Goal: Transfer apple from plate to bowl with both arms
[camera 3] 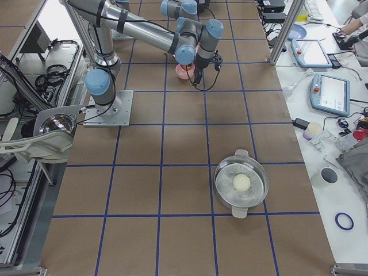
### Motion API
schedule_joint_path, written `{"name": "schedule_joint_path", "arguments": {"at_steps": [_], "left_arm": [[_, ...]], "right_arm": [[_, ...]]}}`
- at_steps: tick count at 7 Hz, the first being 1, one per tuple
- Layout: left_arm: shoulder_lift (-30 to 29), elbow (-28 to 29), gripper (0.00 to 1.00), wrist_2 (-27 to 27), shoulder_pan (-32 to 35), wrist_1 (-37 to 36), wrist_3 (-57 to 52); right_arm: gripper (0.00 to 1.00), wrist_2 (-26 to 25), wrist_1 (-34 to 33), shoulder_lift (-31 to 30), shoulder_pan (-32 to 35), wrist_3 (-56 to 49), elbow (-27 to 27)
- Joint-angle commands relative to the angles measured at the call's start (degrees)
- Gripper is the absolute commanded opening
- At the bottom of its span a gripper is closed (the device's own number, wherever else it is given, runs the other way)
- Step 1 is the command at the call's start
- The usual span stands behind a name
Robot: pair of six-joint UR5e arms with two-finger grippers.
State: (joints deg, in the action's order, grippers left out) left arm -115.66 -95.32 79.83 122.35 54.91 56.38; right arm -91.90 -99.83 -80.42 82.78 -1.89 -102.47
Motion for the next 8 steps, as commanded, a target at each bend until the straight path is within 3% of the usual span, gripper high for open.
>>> {"name": "schedule_joint_path", "arguments": {"at_steps": [1,3,5,8], "left_arm": [[-1.5,-0.1,0.00,-0.2,0.3,0.4,-0.5],[-2.9,0.0,0.00,-0.2,0.4,-0.1,-0.7],[-3.1,0.1,0.99,0.2,0.3,0.2,-3.0],[2.3,0.9,1.00,0.4,-2.0,4.8,-9.4]], "right_arm": [[1.00,0.3,0.2,-1.7,-2.3,-3.6,0.7],[1.00,1.5,0.6,-4.2,-2.2,-2.9,4.3],[1.00,1.8,0.9,-4.3,-2.2,-2.9,12.1],[1.00,1.3,0.2,-6.3,-1.7,-1.9,13.4]]}}
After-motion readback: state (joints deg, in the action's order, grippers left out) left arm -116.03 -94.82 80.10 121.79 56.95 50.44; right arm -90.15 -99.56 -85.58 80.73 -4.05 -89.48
